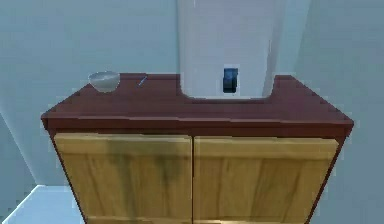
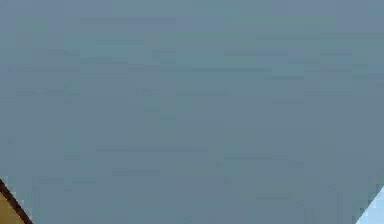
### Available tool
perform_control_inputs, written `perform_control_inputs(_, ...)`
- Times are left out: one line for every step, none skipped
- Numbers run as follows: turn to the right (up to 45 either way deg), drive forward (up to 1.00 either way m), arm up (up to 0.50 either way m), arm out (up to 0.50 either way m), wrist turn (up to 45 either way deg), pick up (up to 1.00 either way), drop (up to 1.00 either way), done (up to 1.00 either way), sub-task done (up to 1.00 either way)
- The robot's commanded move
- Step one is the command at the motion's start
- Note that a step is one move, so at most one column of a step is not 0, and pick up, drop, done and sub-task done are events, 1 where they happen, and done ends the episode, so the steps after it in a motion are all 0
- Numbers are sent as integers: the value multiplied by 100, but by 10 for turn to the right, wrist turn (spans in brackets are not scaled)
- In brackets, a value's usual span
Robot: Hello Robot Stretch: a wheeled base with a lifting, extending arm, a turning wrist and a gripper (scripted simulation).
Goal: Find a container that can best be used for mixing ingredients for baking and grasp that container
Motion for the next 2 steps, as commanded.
perform_control_inputs(-450, 0, 0, 0, 0, 0, 0, 0, 0)
perform_control_inputs(-450, 0, 0, 0, 0, 0, 0, 0, 0)
